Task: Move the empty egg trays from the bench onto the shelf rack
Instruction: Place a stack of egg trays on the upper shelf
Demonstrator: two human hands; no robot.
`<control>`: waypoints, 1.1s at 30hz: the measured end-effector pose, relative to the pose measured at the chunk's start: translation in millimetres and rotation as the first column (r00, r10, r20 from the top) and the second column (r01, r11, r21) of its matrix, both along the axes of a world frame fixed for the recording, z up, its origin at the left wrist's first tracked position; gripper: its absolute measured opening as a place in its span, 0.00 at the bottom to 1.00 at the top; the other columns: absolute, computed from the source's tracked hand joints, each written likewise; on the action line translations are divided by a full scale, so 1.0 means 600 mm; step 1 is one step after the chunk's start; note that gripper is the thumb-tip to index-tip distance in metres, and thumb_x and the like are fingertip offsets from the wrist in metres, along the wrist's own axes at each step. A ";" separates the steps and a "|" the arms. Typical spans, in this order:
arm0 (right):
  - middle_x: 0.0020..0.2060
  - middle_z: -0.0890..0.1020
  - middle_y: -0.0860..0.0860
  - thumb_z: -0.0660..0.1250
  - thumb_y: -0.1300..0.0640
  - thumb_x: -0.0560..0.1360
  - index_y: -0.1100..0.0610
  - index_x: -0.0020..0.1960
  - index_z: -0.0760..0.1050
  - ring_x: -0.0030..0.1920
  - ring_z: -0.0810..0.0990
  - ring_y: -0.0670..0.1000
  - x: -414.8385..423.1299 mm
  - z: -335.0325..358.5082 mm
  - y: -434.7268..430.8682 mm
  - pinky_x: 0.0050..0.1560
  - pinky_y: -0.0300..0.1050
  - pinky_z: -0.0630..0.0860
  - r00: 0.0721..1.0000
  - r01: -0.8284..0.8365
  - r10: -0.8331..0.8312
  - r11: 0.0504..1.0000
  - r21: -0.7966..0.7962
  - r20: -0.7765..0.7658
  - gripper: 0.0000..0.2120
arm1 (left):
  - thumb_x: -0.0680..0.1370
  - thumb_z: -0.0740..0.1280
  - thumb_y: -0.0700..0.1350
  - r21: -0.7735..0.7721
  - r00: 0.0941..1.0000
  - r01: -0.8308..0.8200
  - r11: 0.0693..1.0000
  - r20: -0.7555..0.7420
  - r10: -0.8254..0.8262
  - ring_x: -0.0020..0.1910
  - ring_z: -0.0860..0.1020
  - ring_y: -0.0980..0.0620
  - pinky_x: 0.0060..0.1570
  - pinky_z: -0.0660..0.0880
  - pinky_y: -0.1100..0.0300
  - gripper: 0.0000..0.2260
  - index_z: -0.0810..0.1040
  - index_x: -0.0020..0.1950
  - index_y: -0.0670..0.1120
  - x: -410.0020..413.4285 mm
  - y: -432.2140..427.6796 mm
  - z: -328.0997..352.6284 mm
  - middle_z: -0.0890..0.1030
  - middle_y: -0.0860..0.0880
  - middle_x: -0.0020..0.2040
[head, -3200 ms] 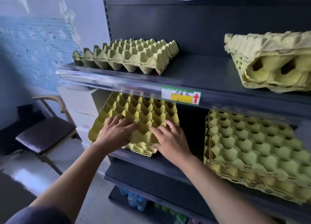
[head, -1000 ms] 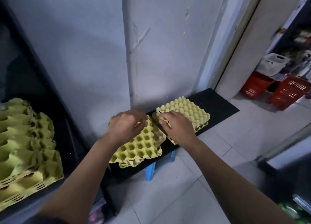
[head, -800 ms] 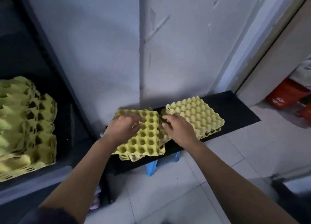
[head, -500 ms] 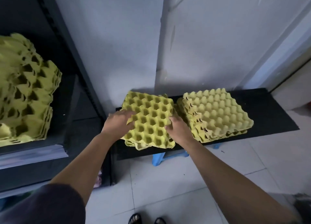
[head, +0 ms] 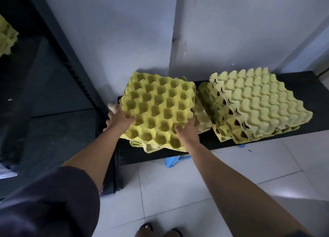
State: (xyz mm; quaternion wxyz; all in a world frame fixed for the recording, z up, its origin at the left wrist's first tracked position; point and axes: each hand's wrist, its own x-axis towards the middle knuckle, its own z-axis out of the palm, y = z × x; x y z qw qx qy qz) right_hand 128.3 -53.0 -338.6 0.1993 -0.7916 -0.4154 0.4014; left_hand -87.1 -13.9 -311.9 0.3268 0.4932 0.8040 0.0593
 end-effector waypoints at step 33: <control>0.55 0.79 0.52 0.59 0.64 0.75 0.52 0.66 0.68 0.52 0.78 0.55 0.053 0.605 -0.151 0.56 0.55 0.75 0.965 0.263 -0.218 0.818 0.511 -0.148 0.20 | 0.70 0.62 0.65 0.484 0.556 0.830 0.277 -0.685 -0.471 0.61 0.73 0.43 0.60 0.65 0.41 0.25 0.75 0.61 0.54 0.024 -0.229 0.582 0.75 0.47 0.61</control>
